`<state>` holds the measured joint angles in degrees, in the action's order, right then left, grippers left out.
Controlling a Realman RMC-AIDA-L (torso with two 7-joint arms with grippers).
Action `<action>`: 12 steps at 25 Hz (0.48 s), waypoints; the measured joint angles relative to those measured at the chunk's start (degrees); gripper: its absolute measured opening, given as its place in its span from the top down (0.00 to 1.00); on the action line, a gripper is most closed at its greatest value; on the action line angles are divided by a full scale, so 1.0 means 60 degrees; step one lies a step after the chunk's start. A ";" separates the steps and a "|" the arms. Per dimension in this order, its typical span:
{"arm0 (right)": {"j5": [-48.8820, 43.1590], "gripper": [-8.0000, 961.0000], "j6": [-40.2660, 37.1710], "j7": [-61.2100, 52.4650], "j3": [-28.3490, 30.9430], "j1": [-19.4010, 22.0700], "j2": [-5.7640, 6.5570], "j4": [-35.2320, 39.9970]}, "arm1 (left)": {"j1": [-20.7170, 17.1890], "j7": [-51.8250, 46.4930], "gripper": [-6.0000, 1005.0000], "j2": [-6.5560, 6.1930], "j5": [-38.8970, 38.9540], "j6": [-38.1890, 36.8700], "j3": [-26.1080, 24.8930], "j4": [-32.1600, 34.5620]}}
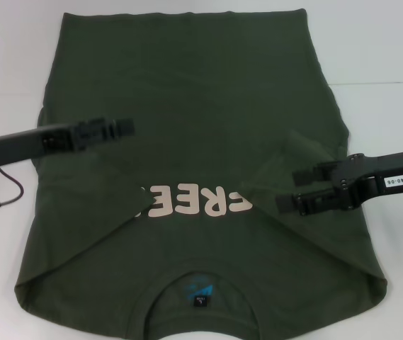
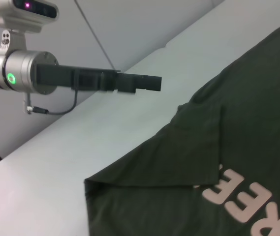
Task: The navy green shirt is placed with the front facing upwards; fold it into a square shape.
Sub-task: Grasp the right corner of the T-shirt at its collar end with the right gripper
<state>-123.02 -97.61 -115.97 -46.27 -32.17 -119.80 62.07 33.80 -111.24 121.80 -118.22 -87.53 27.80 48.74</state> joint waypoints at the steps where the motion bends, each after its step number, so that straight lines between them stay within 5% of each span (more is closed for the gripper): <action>1: 0.0015 0.04 -0.0123 -0.0252 -0.0048 0.0009 -0.0001 0.0154 | -0.0004 0.0396 0.17 0.0001 -0.0008 -0.0248 0.0002 0.0002; 3: 0.0223 0.04 -0.0556 -0.0528 -0.0013 0.0020 0.0002 0.0360 | -0.0006 0.1150 0.08 -0.0003 -0.0049 -0.0668 0.0048 0.0033; 12: 0.0234 0.05 -0.0972 -0.2383 0.0073 0.0037 0.0060 0.0522 | 0.0078 0.3005 0.06 -0.0078 -0.0091 -0.1451 0.0847 0.0090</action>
<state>-121.61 -103.44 -130.27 -45.83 -31.94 -119.44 65.20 34.26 -93.20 121.33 -118.77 -96.24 32.88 49.28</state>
